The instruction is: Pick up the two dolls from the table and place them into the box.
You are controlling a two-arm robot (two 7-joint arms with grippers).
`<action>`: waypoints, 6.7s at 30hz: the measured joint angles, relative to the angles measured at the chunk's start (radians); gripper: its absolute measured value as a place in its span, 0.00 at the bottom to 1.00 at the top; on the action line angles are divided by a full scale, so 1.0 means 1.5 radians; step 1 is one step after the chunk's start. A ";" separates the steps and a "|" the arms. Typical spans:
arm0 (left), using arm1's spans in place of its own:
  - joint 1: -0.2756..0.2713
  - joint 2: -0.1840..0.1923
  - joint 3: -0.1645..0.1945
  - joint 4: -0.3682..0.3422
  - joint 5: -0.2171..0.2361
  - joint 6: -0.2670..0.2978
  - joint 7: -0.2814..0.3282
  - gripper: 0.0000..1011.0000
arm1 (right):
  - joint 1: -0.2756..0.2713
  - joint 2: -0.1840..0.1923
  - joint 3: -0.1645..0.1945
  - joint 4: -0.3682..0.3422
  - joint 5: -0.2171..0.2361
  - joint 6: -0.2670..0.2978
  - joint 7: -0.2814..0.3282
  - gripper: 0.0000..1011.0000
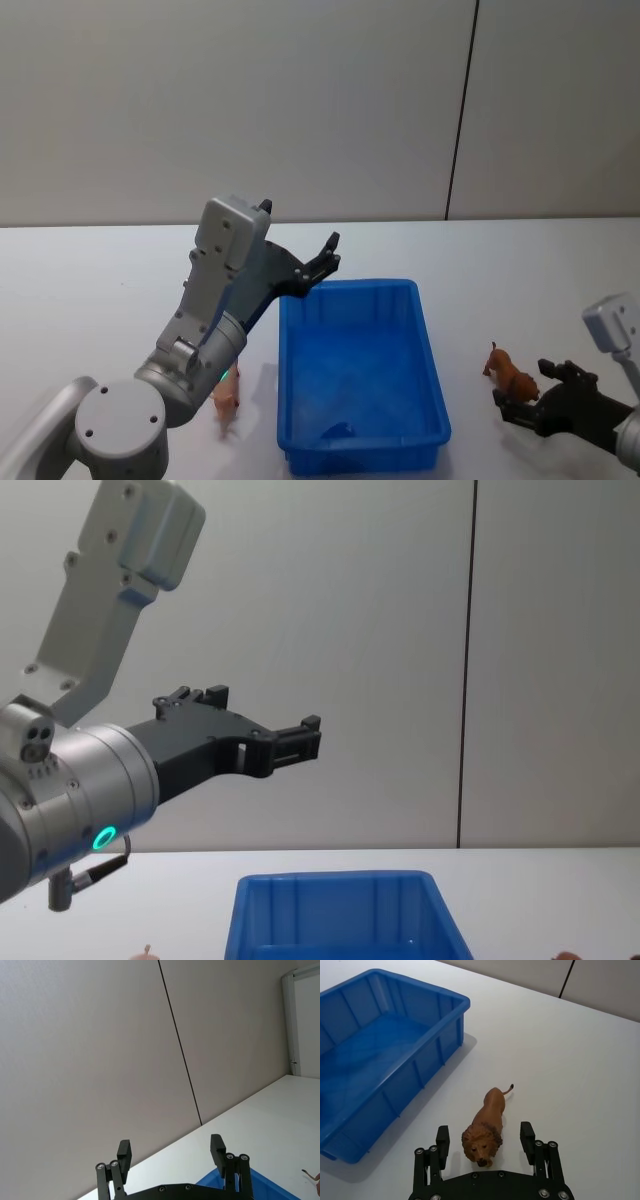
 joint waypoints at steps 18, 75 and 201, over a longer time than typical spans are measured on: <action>0.000 0.000 0.000 0.000 0.000 0.000 0.000 0.99 | -0.005 0.004 0.004 -0.010 0.016 -0.008 -0.004 0.40; 0.000 0.000 0.000 0.000 0.000 0.000 0.000 0.99 | 0.090 -0.089 -0.053 -0.036 -0.038 -0.088 0.077 0.99; 0.103 0.045 -0.049 0.074 -0.070 0.010 0.001 0.38 | 0.031 0.008 0.018 -0.032 0.034 -0.098 0.052 0.99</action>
